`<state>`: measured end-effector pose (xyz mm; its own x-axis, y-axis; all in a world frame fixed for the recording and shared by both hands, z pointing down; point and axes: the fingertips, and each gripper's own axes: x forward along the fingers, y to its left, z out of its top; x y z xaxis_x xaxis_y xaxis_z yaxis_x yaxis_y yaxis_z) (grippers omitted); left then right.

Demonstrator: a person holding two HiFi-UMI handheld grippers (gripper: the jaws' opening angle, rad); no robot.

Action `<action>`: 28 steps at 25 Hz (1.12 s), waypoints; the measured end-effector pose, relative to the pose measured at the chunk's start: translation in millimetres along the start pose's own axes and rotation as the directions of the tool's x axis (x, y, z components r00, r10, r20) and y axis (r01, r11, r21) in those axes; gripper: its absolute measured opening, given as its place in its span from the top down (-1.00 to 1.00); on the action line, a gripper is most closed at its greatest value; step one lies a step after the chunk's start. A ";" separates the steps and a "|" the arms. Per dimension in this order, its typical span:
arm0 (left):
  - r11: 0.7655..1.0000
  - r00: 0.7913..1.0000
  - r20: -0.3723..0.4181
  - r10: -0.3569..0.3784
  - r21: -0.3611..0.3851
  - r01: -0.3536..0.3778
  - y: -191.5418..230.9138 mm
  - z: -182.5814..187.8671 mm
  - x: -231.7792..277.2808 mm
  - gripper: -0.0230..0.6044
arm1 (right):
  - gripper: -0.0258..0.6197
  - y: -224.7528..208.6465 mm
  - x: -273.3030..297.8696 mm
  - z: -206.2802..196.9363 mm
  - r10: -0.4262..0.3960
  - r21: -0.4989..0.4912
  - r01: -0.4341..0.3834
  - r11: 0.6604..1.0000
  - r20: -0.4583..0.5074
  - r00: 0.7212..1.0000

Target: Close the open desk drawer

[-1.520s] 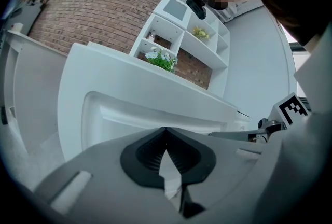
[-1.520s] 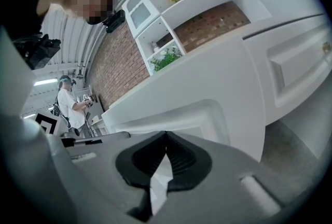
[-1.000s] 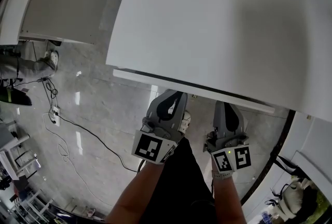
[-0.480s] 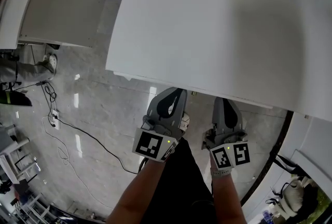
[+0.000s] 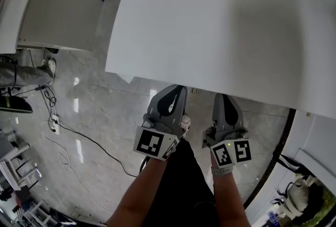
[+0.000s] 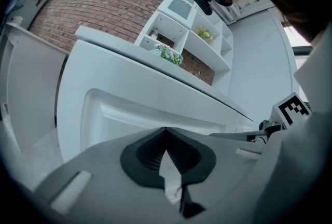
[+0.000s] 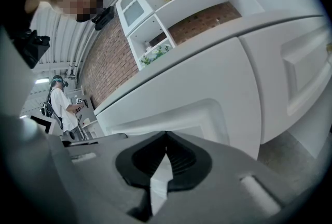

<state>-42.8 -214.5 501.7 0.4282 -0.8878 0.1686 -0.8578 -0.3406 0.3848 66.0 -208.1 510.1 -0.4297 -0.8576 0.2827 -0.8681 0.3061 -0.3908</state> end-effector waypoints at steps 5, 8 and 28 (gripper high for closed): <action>1.000 1.000 -0.007 -0.009 0.007 0.009 0.3 -0.1 0.7 0.92 | 0.92 -0.3 0.9 -0.3 -0.002 -0.005 0.002 1.000 0.005 1.000; 1.000 1.000 -0.020 -0.016 0.018 0.016 -0.2 -0.6 0.8 0.92 | 0.92 -0.6 0.6 -0.3 0.007 -0.022 -0.007 1.000 0.005 1.000; 0.990 0.997 -0.024 -0.069 0.119 0.071 -6.5 37.7 -25.2 0.92 | 0.92 42.7 -17.9 32.4 0.182 -0.213 -0.176 0.961 0.007 0.983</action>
<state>-58.8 -201.6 460.8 0.4929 -0.8546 0.1637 -0.8529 -0.4373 0.2852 44.7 -193.0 460.0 -0.5785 -0.7905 0.2011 -0.8116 0.5332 -0.2388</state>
